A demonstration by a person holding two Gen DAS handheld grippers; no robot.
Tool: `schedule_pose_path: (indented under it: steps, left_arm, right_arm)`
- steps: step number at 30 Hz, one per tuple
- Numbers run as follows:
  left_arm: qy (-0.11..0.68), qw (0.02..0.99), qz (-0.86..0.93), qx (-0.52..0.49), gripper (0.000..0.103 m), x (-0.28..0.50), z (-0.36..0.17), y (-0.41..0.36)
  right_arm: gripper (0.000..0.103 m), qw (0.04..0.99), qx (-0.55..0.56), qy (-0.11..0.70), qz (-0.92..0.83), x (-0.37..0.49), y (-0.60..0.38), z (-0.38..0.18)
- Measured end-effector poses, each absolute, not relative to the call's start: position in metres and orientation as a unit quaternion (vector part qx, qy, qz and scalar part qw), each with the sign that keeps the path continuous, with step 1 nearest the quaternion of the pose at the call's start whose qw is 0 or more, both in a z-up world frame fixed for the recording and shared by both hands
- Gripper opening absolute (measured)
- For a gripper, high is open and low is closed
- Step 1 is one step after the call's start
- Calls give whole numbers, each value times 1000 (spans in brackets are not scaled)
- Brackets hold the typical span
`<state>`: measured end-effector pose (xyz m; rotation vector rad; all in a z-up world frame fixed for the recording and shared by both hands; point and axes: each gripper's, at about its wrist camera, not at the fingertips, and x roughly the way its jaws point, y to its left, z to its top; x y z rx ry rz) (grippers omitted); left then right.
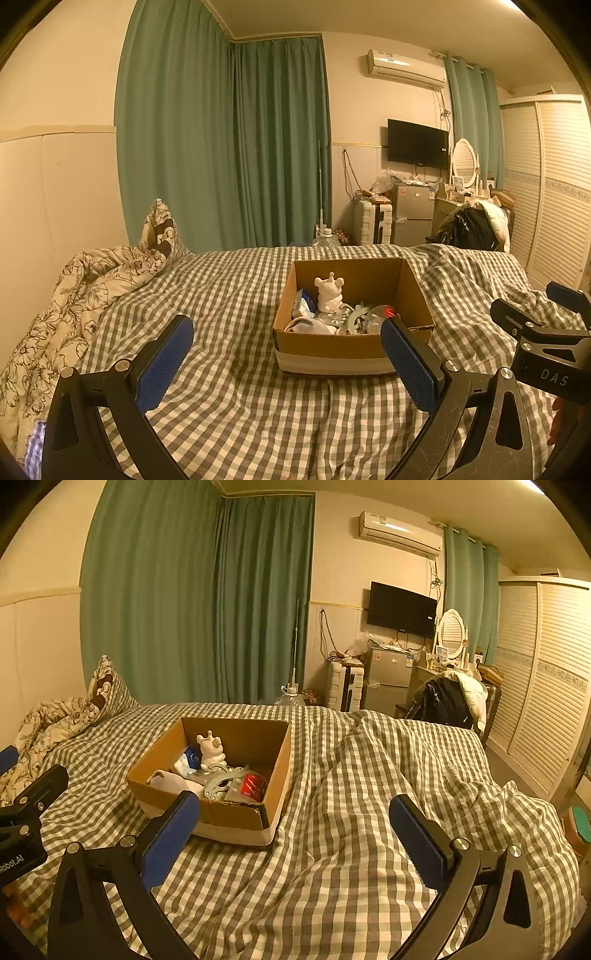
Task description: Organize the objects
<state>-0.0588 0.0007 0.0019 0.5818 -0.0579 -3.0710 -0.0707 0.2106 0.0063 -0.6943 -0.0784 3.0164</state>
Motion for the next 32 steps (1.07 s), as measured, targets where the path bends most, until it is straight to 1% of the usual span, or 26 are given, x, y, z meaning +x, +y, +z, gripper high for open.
schedule_pose_path:
  steps: [32]
  left_arm:
    - [-19,2,-982,189,103,-60,-1,1]
  right_arm:
    - [103,17,-227,-29,973,-72,208,6]
